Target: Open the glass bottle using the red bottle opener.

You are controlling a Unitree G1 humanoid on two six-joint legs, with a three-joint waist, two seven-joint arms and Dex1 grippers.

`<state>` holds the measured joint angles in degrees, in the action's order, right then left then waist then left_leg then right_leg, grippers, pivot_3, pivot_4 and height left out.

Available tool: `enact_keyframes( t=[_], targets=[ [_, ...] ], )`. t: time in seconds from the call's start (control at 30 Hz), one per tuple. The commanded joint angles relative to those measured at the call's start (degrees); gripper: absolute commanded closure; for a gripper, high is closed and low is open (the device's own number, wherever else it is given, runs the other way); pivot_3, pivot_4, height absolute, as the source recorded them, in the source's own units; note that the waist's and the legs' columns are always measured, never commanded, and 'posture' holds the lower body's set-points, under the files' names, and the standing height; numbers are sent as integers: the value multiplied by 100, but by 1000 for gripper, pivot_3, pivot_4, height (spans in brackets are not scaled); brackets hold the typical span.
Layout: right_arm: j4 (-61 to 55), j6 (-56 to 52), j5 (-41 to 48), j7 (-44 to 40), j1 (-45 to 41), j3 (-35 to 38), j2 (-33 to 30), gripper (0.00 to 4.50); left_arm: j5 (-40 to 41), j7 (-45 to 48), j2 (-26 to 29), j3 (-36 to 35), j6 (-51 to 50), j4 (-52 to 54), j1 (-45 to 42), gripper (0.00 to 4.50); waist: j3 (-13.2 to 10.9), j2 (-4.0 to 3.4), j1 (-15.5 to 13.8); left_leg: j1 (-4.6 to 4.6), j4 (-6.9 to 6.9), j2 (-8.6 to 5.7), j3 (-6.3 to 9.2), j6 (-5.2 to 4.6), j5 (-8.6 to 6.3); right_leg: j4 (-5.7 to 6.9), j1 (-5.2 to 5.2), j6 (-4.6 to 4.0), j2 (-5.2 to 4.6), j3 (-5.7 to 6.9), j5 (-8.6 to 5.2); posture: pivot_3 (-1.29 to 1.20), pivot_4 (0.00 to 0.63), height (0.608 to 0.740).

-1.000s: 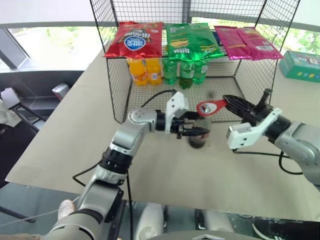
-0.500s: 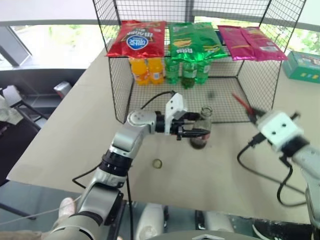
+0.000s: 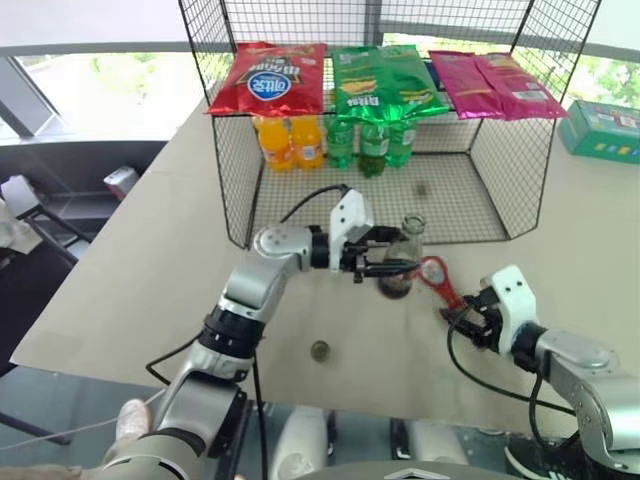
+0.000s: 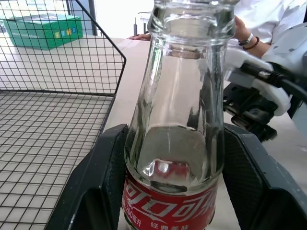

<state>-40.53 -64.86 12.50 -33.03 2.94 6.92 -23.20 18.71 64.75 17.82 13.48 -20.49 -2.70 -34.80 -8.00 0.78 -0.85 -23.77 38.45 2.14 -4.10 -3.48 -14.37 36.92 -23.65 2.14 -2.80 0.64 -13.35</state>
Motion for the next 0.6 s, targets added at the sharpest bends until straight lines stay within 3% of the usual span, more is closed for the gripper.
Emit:
enact_keyframes(
  t=[0.03,0.2,0.27,0.37,0.6],
  targets=[
    [-142,120,55,124,-13,210,-254,77,83,-15,-37,6,105,250,35,2253,0,0,-1,-1,0,0,1,0,0,0,0,0,0,1,0,0,150,740],
    [-398,980,57,245,19,350,-427,77,193,-39,-34,-69,23,283,62,2253,0,0,6,1,0,0,0,0,0,-1,0,1,1,0,0,0,150,740],
    [-431,1332,49,222,38,345,-494,0,242,-58,-36,-103,-8,299,59,1191,0,0,8,2,0,1,2,0,0,0,0,2,3,0,0,0,150,740],
    [-464,1655,190,177,56,394,-477,0,328,-87,0,-146,-63,386,54,43,-1,1,10,2,0,1,1,0,0,1,0,2,4,-1,0,0,150,740],
    [-404,2593,309,40,202,451,-620,0,798,-304,509,-691,-648,1107,255,43,-1,0,24,2,-2,4,0,0,0,1,-3,2,4,-3,0,0,150,740]
  ],
)
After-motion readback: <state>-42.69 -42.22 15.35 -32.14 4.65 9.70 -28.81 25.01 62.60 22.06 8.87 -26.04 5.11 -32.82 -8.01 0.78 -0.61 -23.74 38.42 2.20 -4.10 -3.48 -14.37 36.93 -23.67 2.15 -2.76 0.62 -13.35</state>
